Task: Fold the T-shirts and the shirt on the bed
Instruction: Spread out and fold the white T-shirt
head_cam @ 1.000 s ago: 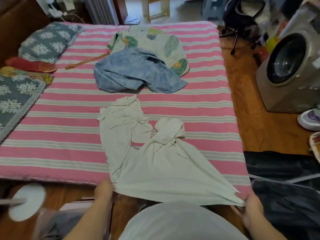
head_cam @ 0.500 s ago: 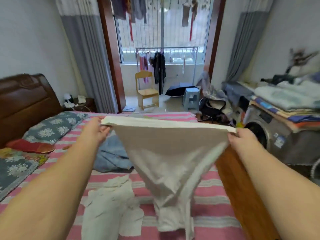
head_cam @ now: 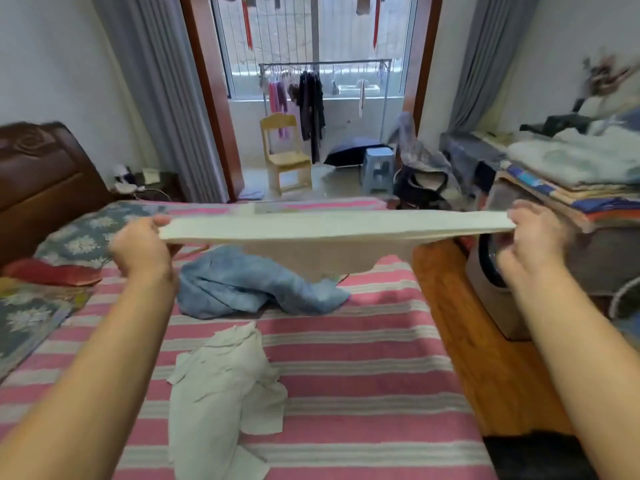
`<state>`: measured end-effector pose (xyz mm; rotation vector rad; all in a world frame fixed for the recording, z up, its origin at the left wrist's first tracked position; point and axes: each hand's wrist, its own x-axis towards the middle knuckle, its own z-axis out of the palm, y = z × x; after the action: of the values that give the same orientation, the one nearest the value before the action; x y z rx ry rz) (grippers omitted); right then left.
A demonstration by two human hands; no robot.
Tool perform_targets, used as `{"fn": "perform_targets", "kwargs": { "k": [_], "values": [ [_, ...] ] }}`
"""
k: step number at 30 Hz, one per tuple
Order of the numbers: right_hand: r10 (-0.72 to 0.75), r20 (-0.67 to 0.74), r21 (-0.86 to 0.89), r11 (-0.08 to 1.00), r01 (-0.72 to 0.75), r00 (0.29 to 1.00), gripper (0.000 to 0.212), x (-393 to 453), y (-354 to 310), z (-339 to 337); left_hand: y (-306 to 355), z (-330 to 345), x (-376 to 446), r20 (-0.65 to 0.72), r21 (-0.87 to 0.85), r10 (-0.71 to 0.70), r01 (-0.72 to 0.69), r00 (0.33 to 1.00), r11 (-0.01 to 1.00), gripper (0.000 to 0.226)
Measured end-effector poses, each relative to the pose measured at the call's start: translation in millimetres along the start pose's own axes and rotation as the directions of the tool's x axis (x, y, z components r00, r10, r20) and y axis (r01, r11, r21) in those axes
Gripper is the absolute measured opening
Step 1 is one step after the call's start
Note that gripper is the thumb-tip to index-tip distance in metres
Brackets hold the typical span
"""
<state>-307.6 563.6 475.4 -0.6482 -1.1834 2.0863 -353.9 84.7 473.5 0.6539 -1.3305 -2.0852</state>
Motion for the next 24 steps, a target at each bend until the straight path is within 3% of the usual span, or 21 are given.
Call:
{"fn": "perform_targets", "kwargs": {
  "k": [2, 4, 7, 11, 14, 16, 18, 21, 24],
  "values": [
    [-0.010, -0.040, -0.182, 0.983, 0.002, 0.999, 0.023, -12, 63, -59, -68, -51, -15, -0.042, 0.172, -0.064, 0.070, 0.997, 0.983, 0.021],
    [0.051, -0.112, -0.375, 0.923, -0.090, 0.992, 0.019, -24, 122, -117, -137, -103, -38, -0.043, 0.418, -0.190, 0.190, 0.981, 0.889, 0.029],
    [0.203, -0.227, -0.516, 0.805, -0.295, 0.952, 0.028, -32, 204, -197, -233, -169, -64, -0.142, 0.514, -0.437, 0.444, 0.888, 0.734, 0.026],
    [0.352, -0.424, -0.603, 0.577, -0.550, 0.834, 0.024, -33, 325, -301, -358, -246, -81, -0.231, 0.687, -0.565, 0.544, 0.792, 0.481, 0.032],
    [0.433, -0.544, -0.566, 0.442, -0.696, 0.718, 0.022, -42, 416, -379, -446, -308, -85, -0.337, 0.746, -0.592, 0.591, 0.732, 0.306, 0.033],
    [0.459, -0.627, -0.460, 0.433, -0.775, 0.629, 0.017, -49, 462, -413, -507, -357, -74, -0.349, 0.771, -0.610, 0.588, 0.711, 0.245, 0.028],
    [0.491, -0.668, -0.356, 0.449, -0.820, 0.559, 0.010, -54, 475, -413, -525, -377, -65, -0.379, 0.782, -0.588, 0.587, 0.714, 0.209, 0.031],
    [0.470, -0.690, -0.335, 0.468, -0.818, 0.551, 0.012, -53, 488, -419, -533, -391, -63, -0.363, 0.810, -0.567, 0.551, 0.739, 0.199, 0.033],
    [0.567, -0.634, -0.270, 0.475, -0.838, 0.526, 0.010, -56, 467, -420, -508, -374, -73, -0.392, 0.787, -0.540, 0.575, 0.745, 0.222, 0.035]
  ]
}}
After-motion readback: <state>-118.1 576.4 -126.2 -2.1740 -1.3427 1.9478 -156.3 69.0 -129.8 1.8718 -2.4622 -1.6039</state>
